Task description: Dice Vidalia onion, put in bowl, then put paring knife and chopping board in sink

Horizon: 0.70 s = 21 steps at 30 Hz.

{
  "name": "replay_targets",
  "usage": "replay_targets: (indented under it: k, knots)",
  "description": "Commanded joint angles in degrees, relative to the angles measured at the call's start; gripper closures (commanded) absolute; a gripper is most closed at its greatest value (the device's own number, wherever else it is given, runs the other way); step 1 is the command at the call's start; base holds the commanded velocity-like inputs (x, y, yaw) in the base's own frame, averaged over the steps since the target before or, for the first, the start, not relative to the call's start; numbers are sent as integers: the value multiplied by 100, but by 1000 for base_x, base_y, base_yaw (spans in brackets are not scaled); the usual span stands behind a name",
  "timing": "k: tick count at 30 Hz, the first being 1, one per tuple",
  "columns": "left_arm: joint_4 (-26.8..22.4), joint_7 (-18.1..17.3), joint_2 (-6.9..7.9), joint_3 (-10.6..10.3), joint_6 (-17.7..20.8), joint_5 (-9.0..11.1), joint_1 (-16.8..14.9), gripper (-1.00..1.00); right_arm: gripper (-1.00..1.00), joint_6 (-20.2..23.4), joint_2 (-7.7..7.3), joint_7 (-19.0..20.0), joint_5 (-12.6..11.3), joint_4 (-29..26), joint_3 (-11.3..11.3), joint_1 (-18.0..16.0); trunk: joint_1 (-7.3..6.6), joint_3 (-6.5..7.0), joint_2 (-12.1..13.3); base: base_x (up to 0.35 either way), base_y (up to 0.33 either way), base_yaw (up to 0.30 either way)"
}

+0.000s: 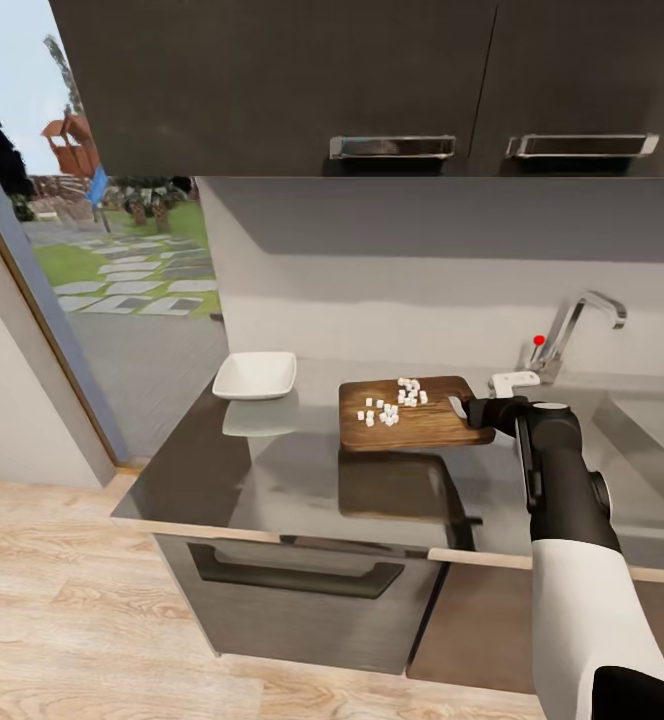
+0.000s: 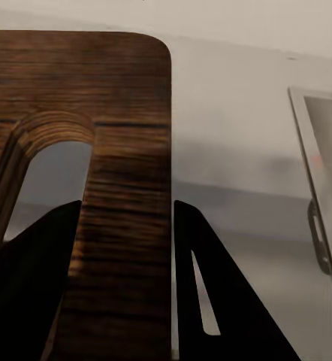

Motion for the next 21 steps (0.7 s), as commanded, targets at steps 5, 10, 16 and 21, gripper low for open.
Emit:
replay_targets:
  k: [5,10,16,21]
  knots:
    - [22,10,-3,-49,-31,36,-9,-100,100,12,6,59,57,-26,-14,-6,-110,84,198,0,0,0]
    - [22,10,-3,-49,-32,36,-9,-100,100,14,14,59,57,-172,-14,-6,-220,174,399,0,0,0]
    - [22,10,-3,-49,-32,36,-9,-100,100,20,14,59,57,-235,-9,-6,-308,246,559,0,0,0]
    - [22,10,-3,-49,-40,36,-9,-100,100,21,22,59,57,-243,-7,-6,-308,246,559,0,0,0]
